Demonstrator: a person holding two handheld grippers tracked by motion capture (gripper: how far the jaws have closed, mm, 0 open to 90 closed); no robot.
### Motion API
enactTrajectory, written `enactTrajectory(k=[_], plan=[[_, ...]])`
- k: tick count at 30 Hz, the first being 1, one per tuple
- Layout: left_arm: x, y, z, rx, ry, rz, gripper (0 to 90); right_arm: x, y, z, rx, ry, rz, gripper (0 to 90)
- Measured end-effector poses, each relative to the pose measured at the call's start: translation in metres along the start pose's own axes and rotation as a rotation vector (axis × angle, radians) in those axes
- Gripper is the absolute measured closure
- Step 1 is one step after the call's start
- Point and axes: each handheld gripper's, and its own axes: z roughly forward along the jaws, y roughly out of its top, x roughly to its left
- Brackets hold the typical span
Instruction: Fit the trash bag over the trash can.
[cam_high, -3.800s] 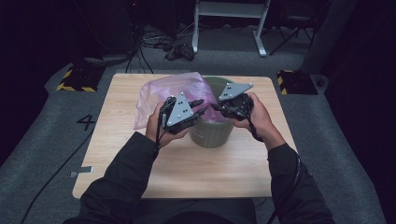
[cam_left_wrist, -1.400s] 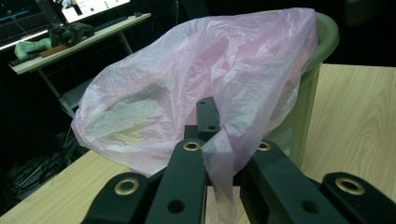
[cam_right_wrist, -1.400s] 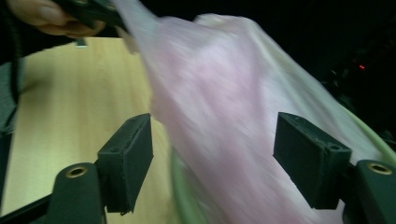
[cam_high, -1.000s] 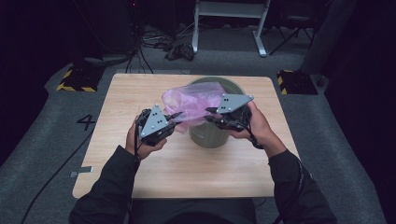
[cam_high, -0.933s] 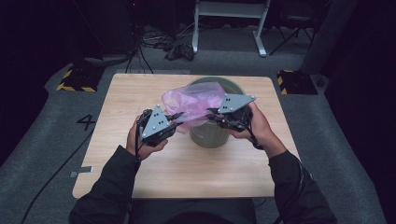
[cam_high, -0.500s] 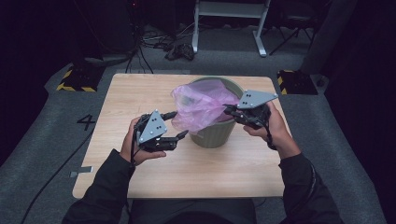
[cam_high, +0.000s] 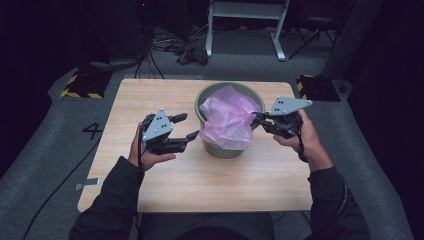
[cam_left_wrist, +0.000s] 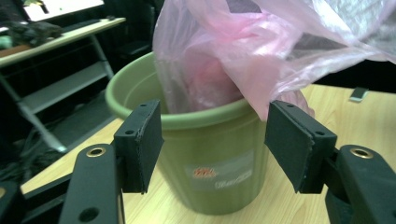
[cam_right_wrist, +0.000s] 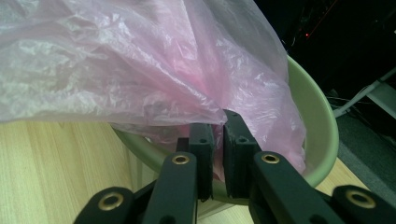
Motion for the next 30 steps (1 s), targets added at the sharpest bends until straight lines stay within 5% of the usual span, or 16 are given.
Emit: enactTrajectory(k=[6, 8, 14, 17, 20, 27, 30], plan=[[0.002, 0.002, 0.013, 0.008, -0.063, -0.023, 39.4, 0.001, -0.004, -0.003, -0.010, 0.009, 0.012, 63.3], [0.000, 0.001, 0.014, 0.011, -0.073, -0.002, 47.7, 0.003, -0.005, -0.007, -0.015, 0.009, 0.012, 48.9], [-0.010, 0.000, 0.012, 0.019, -0.085, 0.073, 69.2, 0.015, -0.006, -0.017, -0.016, 0.013, -0.042, 33.0], [-0.014, 0.002, 0.012, 0.023, -0.088, 0.079, 69.4, 0.023, -0.004, -0.023, -0.043, 0.034, -0.072, 31.1], [-0.016, 0.003, 0.014, 0.022, -0.097, 0.081, 56.7, 0.035, 0.000, -0.029, -0.082, 0.051, -0.113, 26.0], [-0.023, 0.001, 0.016, 0.032, -0.147, 0.074, 43.4, 0.063, 0.013, -0.033, -0.146, 0.120, -0.191, 24.9], [-0.029, -0.001, 0.017, 0.031, -0.153, 0.080, 47.2, 0.071, 0.013, -0.027, -0.121, 0.104, -0.207, 48.1]])
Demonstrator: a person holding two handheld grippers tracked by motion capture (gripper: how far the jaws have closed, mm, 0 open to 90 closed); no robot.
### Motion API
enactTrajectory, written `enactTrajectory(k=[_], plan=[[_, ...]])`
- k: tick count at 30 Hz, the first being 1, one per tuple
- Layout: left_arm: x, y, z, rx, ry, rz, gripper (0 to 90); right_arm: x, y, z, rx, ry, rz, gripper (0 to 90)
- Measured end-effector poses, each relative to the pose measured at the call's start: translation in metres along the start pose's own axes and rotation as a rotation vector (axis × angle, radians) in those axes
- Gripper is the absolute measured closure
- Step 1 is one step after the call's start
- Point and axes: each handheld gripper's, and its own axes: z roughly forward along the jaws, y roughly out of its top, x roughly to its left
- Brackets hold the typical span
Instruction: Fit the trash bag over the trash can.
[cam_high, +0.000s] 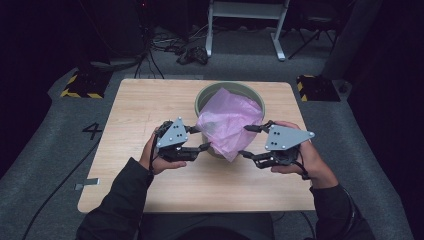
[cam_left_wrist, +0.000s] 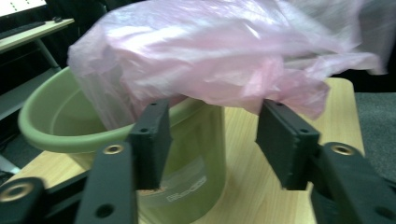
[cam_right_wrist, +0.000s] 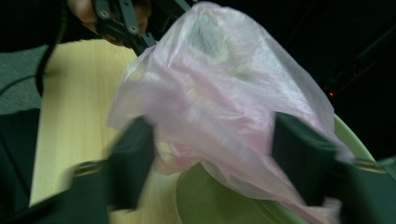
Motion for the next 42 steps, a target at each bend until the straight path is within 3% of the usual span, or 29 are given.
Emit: enactTrajectory(k=[4, 7, 9, 12, 16, 18, 19, 21, 22, 26, 30, 33, 37, 42], plan=[[-0.009, -0.002, 0.003, 0.014, -0.005, 0.012, 50.5, -0.003, -0.009, 0.010, 0.038, 0.004, 0.053, 76.3], [-0.013, -0.002, 0.005, -0.002, -0.026, -0.005, 50.2, -0.004, -0.015, 0.011, 0.017, -0.014, 0.101, 84.4], [-0.017, -0.001, 0.008, -0.006, -0.049, -0.012, 46.3, -0.005, -0.017, 0.010, -0.009, -0.027, 0.127, 86.1], [-0.022, 0.001, 0.013, -0.005, -0.046, -0.022, 38.9, -0.005, -0.018, 0.007, -0.030, -0.042, 0.152, 88.0], [-0.026, 0.001, 0.019, -0.031, -0.052, -0.042, 36.3, -0.002, -0.019, 0.005, -0.040, -0.039, 0.155, 88.6], [-0.028, 0.002, 0.021, -0.027, -0.033, -0.026, 41.8, 0.000, -0.020, 0.004, -0.048, -0.040, 0.158, 88.6], [-0.030, 0.003, 0.022, -0.016, -0.003, 0.000, 46.5, 0.000, -0.020, 0.004, -0.053, -0.038, 0.161, 88.6], [-0.031, 0.004, 0.023, -0.009, 0.019, 0.016, 61.9, 0.000, -0.019, 0.003, -0.065, -0.046, 0.166, 88.6], [-0.030, 0.004, 0.022, 0.001, 0.030, 0.043, 67.3, -0.001, -0.019, 0.002, -0.073, -0.048, 0.166, 88.6], [-0.027, 0.003, 0.015, 0.010, 0.059, 0.071, 87.2, -0.006, -0.021, -0.010, -0.101, -0.109, 0.192, 88.6], [-0.022, 0.002, 0.007, 0.004, 0.057, 0.072, 89.1, -0.016, -0.029, -0.024, -0.122, -0.180, 0.255, 88.7], [-0.019, -0.001, 0.001, 0.006, 0.066, 0.070, 89.2, -0.023, -0.036, -0.028, -0.093, -0.237, 0.274, 88.7], [-0.013, -0.009, -0.008, 0.004, 0.091, 0.047, 89.2, -0.030, -0.046, -0.031, -0.066, -0.274, 0.302, 88.7], [-0.005, -0.021, -0.021, -0.008, 0.115, 0.000, 89.2, -0.040, -0.064, -0.033, -0.057, -0.296, 0.385, 88.8]])
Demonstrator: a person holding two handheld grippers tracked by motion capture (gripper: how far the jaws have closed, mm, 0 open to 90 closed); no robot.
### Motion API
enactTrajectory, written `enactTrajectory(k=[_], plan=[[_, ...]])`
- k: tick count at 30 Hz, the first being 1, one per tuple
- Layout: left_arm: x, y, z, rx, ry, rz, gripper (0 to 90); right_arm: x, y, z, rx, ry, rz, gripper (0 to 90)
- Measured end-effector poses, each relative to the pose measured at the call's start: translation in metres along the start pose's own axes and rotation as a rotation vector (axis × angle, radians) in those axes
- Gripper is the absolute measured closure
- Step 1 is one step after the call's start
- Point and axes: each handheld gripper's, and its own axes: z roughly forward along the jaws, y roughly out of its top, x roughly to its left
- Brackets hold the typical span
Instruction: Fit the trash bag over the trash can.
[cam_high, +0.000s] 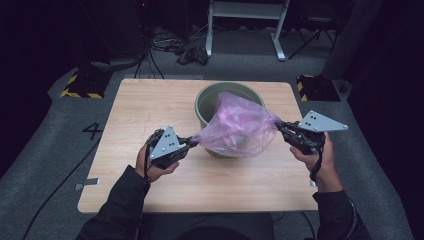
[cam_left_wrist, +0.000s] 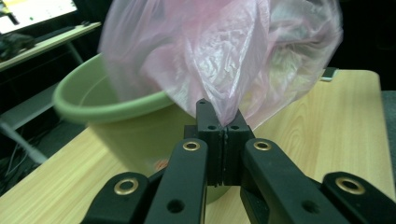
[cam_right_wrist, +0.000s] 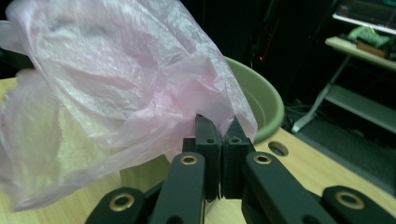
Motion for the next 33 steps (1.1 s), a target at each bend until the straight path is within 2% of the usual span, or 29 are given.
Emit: enactTrajectory(k=[3, 8, 16, 20, 21, 23, 25, 27, 30, 33], plan=[[0.005, -0.008, -0.003, 0.022, 0.026, -0.013, 89.3, -0.005, -0.006, 0.002, 0.013, -0.010, 0.026, 88.8], [0.008, -0.019, -0.007, 0.031, 0.022, -0.040, 89.3, -0.012, -0.018, 0.002, 0.021, -0.021, 0.068, 88.9], [0.016, -0.030, -0.019, 0.046, 0.044, -0.066, 89.3, -0.021, -0.031, -0.004, 0.022, -0.039, 0.117, 88.9], [0.019, -0.036, -0.020, 0.062, 0.036, -0.084, 88.7, -0.022, -0.035, -0.005, 0.033, -0.029, 0.128, 88.4], [0.019, -0.037, -0.020, 0.062, 0.036, -0.091, 86.6, -0.021, -0.036, -0.005, 0.037, -0.026, 0.127, 88.3], [0.020, -0.037, -0.020, 0.063, 0.035, -0.117, 67.3, -0.020, -0.037, -0.005, 0.039, -0.022, 0.132, 87.6], [0.016, -0.033, -0.022, 0.078, 0.051, -0.115, 45.4, -0.019, -0.038, -0.005, 0.032, -0.013, 0.143, 86.0], [0.011, -0.029, -0.027, 0.044, 0.049, -0.116, 31.6, -0.019, -0.038, -0.004, 0.035, -0.002, 0.140, 84.1], [0.000, -0.013, -0.036, -0.005, 0.042, -0.086, 25.5, -0.017, -0.037, -0.003, 0.040, 0.008, 0.128, 81.5], [-0.002, 0.003, -0.038, -0.038, 0.036, -0.062, 24.3, -0.014, -0.035, -0.002, 0.044, 0.019, 0.106, 76.4]])
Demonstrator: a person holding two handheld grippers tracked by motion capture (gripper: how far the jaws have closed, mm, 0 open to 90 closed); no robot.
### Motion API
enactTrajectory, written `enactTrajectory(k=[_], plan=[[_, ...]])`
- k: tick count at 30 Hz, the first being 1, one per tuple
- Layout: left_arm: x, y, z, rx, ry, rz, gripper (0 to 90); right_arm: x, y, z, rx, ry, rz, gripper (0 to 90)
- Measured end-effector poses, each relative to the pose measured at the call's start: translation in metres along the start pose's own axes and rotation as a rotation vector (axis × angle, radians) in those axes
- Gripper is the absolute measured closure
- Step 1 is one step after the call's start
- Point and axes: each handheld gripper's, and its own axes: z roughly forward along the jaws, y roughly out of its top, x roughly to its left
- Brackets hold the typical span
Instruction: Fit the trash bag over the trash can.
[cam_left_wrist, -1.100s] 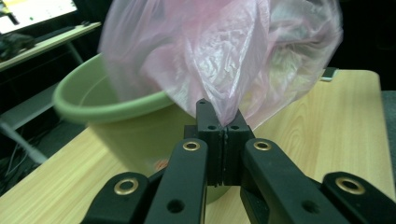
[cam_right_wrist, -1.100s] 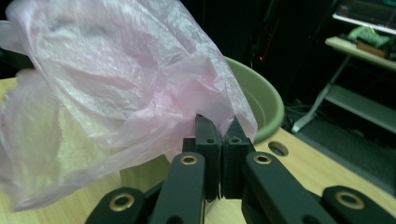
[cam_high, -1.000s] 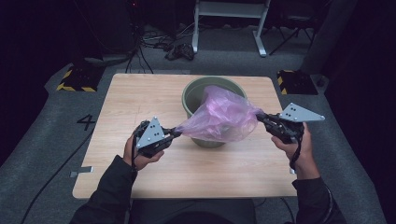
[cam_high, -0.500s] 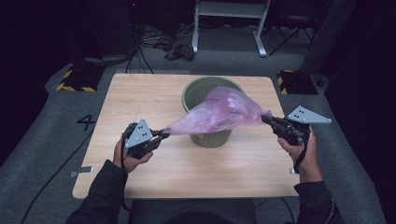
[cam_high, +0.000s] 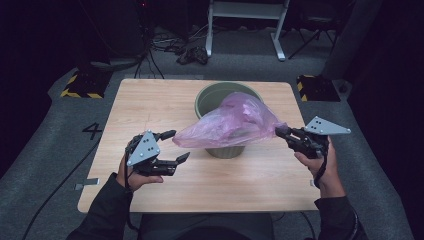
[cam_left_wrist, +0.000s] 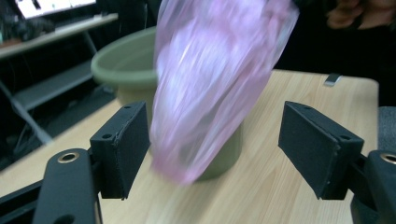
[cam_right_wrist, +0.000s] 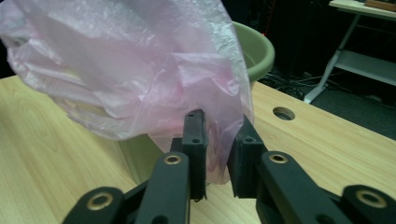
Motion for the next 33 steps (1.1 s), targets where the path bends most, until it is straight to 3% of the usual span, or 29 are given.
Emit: enactTrajectory(k=[4, 7, 11, 13, 23, 28, 33], plan=[[0.009, 0.013, 0.012, 0.015, -0.006, -0.001, 28.1, 0.002, 0.002, 0.000, -0.004, -0.010, -0.006, 58.1], [0.017, 0.015, 0.026, 0.041, -0.025, -0.013, 29.5, 0.004, 0.003, -0.002, 0.003, -0.017, -0.056, 39.2], [0.019, 0.012, 0.038, 0.052, -0.039, -0.024, 31.9, 0.008, 0.004, -0.010, -0.009, -0.040, -0.102, 26.9], [0.017, 0.010, 0.041, 0.055, -0.005, -0.004, 35.6, 0.011, 0.005, -0.015, -0.001, -0.054, -0.139, 24.8], [0.015, 0.004, 0.034, 0.020, -0.077, -0.033, 29.9, 0.028, 0.017, -0.049, -0.048, -0.058, -0.236, 21.0], [0.013, 0.005, 0.034, 0.022, -0.107, -0.027, 29.5, 0.034, 0.022, -0.051, -0.057, -0.042, -0.247, 20.9], [0.000, 0.014, 0.034, 0.025, -0.096, 0.001, 29.5, 0.041, 0.030, -0.045, -0.070, -0.005, -0.259, 20.9]])
